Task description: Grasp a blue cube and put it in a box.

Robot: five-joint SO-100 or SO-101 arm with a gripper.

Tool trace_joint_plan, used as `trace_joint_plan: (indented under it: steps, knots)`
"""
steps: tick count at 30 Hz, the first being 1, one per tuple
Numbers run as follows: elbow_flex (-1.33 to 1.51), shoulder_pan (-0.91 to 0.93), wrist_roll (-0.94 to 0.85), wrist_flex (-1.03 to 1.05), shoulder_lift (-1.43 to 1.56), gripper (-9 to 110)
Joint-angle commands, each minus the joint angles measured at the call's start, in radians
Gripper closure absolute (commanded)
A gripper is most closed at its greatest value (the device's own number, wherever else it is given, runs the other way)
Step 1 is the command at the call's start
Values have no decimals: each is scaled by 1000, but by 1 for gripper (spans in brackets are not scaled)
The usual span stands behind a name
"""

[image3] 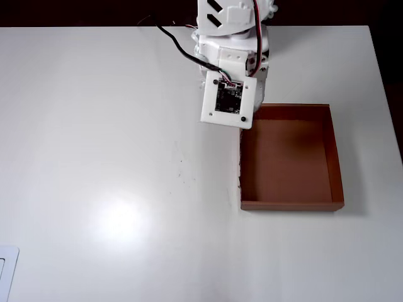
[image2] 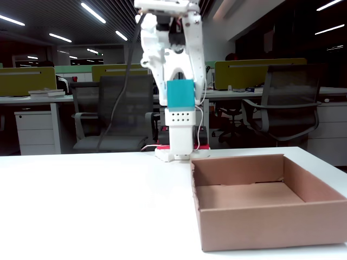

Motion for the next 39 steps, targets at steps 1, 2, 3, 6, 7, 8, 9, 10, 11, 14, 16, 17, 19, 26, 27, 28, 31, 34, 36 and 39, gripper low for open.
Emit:
trace_joint_plan:
  steps: [1,2,3,6,7,8,9,10,11,14,16,17,19,26,27,28,31,34,36,39]
  knots:
    - [-86,-52,28,11,-2,89]
    - [-101,-69,38,17,-9,89]
    - [-117,-86,51,23,-18,89]
    - [-166,-135,80,35,-52,89]
    - [-178,-150,89,37,-63,89]
    - [-186,-163,97,37,-74,89]
    - [-201,-190,114,34,-101,89]
    - [-206,-202,126,32,-118,89]
    - [-209,-212,133,29,-132,89]
    - [-193,-232,153,11,-170,89]
    - [-153,-236,155,-29,-181,89]
    - [-86,-241,155,-95,-186,89]
    - [11,-252,155,-181,-193,89]
    - [179,-288,169,-308,-212,89]
    - [192,-291,173,-321,-222,89]
    - [202,-295,176,-334,-233,89]
    - [229,-299,181,-367,-265,89]
    - [278,-302,186,-420,-307,89]
    - [291,-302,190,-437,-325,89]
    - [305,-305,196,-459,-347,89]
